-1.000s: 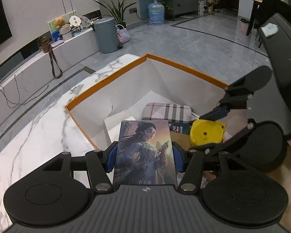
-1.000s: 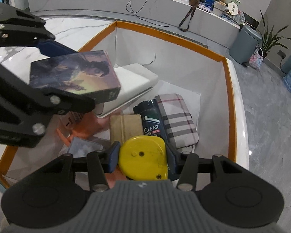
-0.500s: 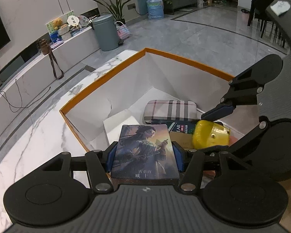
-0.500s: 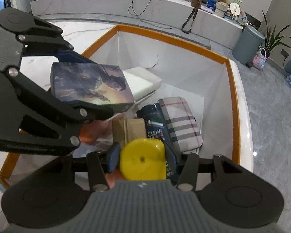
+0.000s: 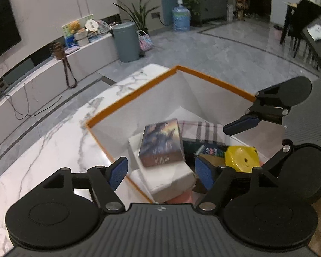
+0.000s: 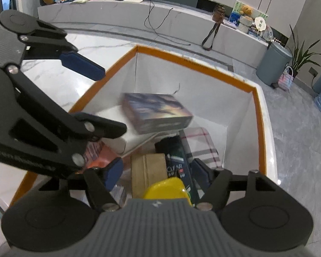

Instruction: Organize rigid objects

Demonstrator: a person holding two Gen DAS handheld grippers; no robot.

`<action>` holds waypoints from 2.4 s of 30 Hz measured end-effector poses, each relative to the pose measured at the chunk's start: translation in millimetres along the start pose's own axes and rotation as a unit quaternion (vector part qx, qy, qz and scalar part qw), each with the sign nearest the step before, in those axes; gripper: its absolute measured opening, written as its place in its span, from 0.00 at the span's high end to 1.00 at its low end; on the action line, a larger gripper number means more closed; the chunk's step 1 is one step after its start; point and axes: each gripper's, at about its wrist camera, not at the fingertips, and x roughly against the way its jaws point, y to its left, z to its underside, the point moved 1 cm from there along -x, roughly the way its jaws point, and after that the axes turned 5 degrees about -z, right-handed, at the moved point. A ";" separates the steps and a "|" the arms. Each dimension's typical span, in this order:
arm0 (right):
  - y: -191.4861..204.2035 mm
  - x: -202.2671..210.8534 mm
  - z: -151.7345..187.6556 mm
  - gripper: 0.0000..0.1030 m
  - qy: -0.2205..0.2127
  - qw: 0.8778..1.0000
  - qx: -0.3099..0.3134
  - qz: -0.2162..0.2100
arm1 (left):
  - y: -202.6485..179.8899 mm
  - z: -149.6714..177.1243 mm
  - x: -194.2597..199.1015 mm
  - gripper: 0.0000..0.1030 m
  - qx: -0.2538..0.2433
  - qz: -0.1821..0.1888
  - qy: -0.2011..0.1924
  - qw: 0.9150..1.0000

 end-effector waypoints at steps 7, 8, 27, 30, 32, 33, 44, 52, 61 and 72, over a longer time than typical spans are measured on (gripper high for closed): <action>8.8 -1.5 -7.4 0.23 -0.009 1.000 0.008 0.011 | 18.3 6.4 9.4 0.14 0.032 0.000 0.000 0.999; 10.0 -1.3 -7.9 0.22 -0.011 1.000 0.009 0.012 | 20.5 7.6 10.4 0.14 0.036 -0.002 -0.001 0.999; 28.0 57.7 14.4 0.04 -0.099 0.992 -0.067 0.027 | 32.6 32.8 88.4 0.14 0.046 -0.109 -0.088 0.989; 32.0 70.9 24.5 0.02 -0.115 0.990 -0.074 0.032 | 33.2 37.0 105.2 0.12 0.065 -0.109 -0.089 0.988; 35.1 78.4 31.6 0.02 -0.125 0.988 -0.082 0.034 | 32.6 41.7 115.4 0.08 0.081 -0.113 -0.084 0.987; 36.4 82.2 35.3 0.02 -0.132 0.987 -0.085 0.036 | 31.8 44.4 121.0 0.08 0.091 -0.122 -0.082 0.985; 62.6 112.8 69.9 0.02 -0.211 0.972 -0.092 0.057 | -1.2 93.9 153.8 0.00 0.225 -0.197 -0.112 0.948; 74.6 113.8 84.5 0.02 -0.227 0.964 -0.125 0.057 | -16.0 121.7 140.2 0.00 0.290 -0.217 -0.068 0.930; 81.1 94.7 94.1 0.02 -0.205 0.968 -0.123 0.070 | -31.6 137.3 132.0 0.00 0.292 -0.231 -0.033 0.928; 85.3 72.0 90.1 0.02 -0.171 0.975 -0.108 0.088 | -30.9 144.6 112.1 0.00 0.312 -0.222 0.015 0.924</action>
